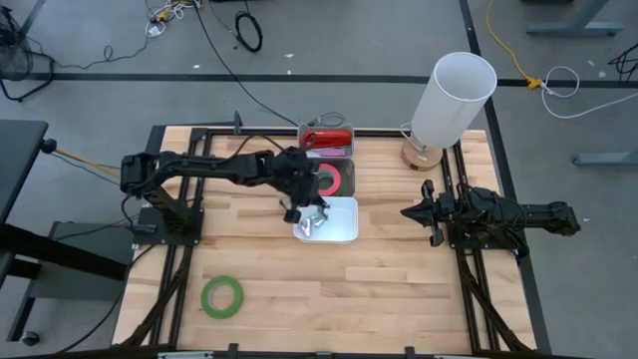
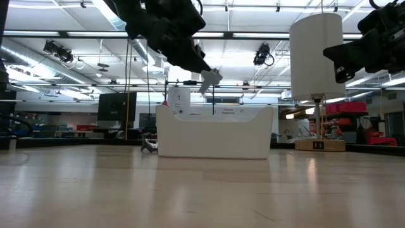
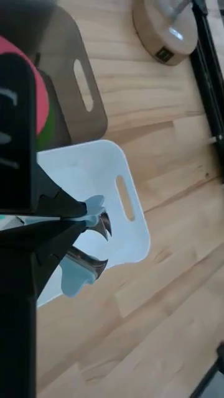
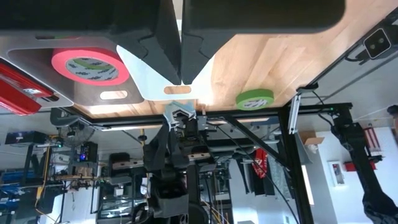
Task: Pick and place Stapler, Stapler remover, tape
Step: Put the blue staple remover in the white bin
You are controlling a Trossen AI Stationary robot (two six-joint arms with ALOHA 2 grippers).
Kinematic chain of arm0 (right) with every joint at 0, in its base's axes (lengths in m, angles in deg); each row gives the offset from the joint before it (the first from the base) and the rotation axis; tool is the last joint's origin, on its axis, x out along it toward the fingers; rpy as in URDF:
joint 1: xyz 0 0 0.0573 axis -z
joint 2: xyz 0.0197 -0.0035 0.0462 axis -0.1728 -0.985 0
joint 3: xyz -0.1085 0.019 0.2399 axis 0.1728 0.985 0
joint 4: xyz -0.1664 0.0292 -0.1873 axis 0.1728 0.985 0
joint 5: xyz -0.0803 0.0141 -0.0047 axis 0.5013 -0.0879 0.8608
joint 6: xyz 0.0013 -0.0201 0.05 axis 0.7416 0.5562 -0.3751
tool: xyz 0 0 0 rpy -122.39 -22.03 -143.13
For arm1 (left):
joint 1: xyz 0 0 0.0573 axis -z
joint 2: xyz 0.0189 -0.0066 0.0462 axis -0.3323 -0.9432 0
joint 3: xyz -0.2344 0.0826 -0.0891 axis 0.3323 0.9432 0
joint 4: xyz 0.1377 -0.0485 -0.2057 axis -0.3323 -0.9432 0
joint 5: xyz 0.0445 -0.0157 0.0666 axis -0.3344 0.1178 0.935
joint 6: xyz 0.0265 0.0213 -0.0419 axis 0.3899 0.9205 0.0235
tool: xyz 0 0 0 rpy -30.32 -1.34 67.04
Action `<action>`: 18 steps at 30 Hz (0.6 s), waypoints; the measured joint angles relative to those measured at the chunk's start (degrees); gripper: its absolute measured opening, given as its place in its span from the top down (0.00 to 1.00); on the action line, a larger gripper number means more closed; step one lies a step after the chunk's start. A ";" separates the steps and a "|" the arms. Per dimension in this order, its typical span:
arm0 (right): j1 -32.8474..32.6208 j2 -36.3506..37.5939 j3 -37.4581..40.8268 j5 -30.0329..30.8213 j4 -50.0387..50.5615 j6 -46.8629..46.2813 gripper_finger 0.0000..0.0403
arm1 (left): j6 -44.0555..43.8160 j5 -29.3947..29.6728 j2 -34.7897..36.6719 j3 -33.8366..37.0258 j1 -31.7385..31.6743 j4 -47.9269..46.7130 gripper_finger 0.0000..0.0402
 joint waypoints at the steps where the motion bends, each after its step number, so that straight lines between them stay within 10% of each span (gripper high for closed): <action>1: 0.01 0.00 0.00 0.00 0.00 -0.01 0.97 | -0.23 -0.34 -0.03 0.01 0.07 0.20 0.97; 18: 0.02 0.00 -0.01 0.00 0.00 -0.01 0.97 | -0.72 0.17 0.01 0.02 0.36 0.97 0.96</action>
